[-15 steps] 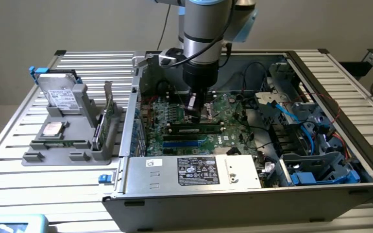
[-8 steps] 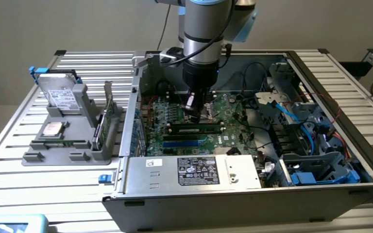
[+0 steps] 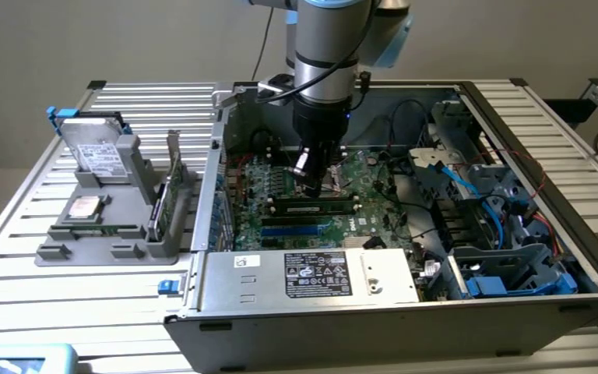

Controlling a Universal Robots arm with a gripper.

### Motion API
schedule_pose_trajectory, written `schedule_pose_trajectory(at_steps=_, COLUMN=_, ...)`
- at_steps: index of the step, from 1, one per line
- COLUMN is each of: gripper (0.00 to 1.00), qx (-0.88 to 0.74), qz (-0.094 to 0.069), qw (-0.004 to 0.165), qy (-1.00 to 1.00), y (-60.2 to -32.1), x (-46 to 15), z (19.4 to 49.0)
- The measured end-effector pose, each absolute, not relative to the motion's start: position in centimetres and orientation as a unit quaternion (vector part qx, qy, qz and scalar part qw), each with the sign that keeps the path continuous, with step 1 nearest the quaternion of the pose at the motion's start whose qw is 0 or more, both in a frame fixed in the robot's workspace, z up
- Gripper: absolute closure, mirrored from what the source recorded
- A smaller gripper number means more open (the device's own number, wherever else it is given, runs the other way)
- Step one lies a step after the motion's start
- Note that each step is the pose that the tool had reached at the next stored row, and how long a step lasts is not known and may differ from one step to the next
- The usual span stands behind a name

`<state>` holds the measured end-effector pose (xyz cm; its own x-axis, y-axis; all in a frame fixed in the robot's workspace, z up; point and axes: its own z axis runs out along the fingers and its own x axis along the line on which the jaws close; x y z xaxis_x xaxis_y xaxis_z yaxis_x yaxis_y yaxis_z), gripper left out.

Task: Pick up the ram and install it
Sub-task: 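Press down the ram until it locks into place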

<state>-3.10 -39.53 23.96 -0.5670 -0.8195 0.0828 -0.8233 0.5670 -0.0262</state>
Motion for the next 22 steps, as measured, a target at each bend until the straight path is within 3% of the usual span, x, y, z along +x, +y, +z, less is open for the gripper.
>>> schedule_pose_trajectory(at_steps=22, gripper=0.89, qx=0.362, qz=0.031, qw=0.028, qy=-0.931, y=-39.53, x=-3.1, z=24.07)
